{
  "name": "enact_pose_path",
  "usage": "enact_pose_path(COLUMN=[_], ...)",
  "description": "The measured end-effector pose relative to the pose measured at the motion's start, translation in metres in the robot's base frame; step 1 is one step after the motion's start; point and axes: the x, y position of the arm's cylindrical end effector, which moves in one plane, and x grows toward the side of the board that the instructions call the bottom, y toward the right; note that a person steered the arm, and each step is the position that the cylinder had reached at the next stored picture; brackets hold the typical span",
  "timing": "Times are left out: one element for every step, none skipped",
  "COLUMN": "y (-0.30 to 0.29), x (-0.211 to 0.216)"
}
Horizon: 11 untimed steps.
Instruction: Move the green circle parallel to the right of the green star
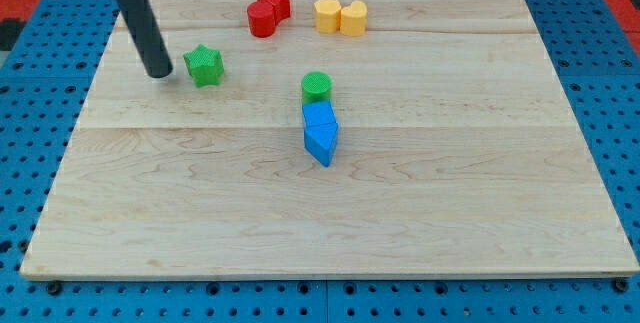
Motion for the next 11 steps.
enact_pose_path(y=[-0.045, 0.003, 0.062, 0.103, 0.106, 0.113, 0.154, 0.187, 0.209, 0.213, 0.167], x=[-0.003, -0.006, 0.002, 0.022, 0.045, 0.059, 0.053, 0.036, 0.035, 0.018, -0.016])
